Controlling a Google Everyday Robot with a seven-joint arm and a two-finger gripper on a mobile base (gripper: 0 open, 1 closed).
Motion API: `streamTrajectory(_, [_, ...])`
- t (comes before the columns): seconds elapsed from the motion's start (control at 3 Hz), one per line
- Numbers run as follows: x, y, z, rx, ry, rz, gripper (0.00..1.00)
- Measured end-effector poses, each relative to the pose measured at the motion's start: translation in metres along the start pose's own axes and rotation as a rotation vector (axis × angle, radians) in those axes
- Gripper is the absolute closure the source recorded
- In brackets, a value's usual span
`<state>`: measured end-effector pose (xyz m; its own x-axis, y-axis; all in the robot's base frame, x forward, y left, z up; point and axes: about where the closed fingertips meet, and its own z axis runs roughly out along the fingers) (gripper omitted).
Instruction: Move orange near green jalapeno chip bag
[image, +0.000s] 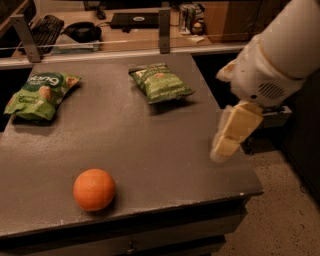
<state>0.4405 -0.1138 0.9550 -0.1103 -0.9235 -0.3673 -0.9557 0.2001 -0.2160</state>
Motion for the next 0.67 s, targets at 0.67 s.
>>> streamTrajectory(0.67, [-0.115, 0.068, 0.074, -0.134, -0.194, -0.067, 0.00])
